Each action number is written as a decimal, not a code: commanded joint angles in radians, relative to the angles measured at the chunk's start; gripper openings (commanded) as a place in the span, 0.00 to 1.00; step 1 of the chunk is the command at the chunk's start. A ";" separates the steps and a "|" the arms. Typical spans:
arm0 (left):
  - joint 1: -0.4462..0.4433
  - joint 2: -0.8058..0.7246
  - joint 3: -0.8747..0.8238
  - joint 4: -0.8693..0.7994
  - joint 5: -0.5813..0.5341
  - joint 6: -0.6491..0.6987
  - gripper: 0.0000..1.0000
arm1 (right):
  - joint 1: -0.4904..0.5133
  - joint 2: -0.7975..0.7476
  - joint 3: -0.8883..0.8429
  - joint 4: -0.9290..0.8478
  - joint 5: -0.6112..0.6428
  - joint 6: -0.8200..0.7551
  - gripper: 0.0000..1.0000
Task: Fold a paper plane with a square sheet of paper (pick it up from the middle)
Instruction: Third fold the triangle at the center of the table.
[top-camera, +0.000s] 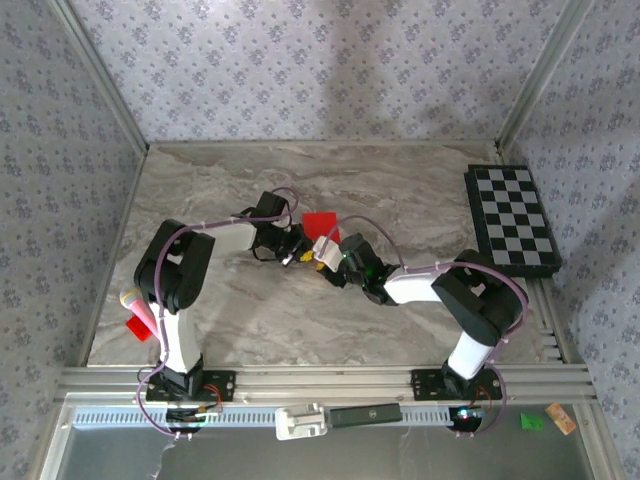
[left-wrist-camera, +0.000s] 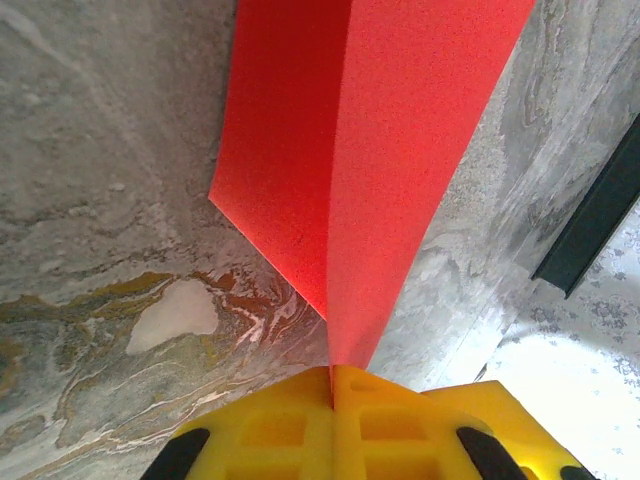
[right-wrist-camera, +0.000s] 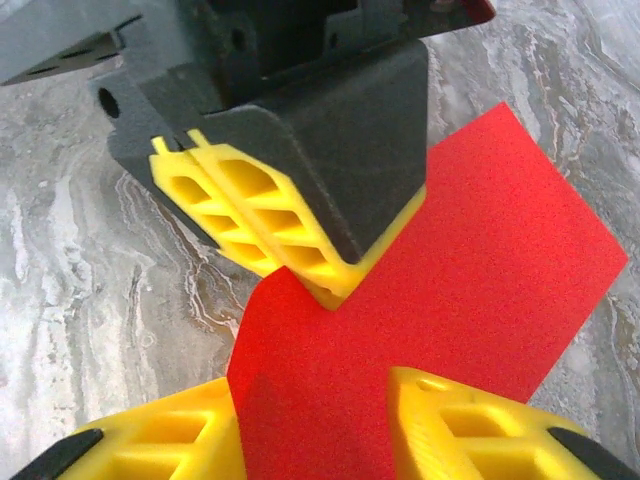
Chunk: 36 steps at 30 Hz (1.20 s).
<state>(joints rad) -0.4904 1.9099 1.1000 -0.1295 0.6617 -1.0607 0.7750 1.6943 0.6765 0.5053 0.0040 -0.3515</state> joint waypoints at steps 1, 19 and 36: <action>0.005 -0.023 -0.008 0.002 0.009 -0.005 0.06 | 0.001 -0.014 0.008 0.013 -0.030 0.015 0.35; 0.083 -0.139 0.043 -0.254 -0.151 0.198 0.35 | -0.038 -0.054 0.032 -0.127 -0.289 0.127 0.09; 0.023 0.057 0.195 -0.278 -0.161 0.251 0.23 | -0.041 0.019 0.109 -0.149 -0.478 0.374 0.05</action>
<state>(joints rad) -0.4667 1.9358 1.2671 -0.3450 0.5259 -0.8455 0.7315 1.6901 0.7551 0.3698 -0.4236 -0.0353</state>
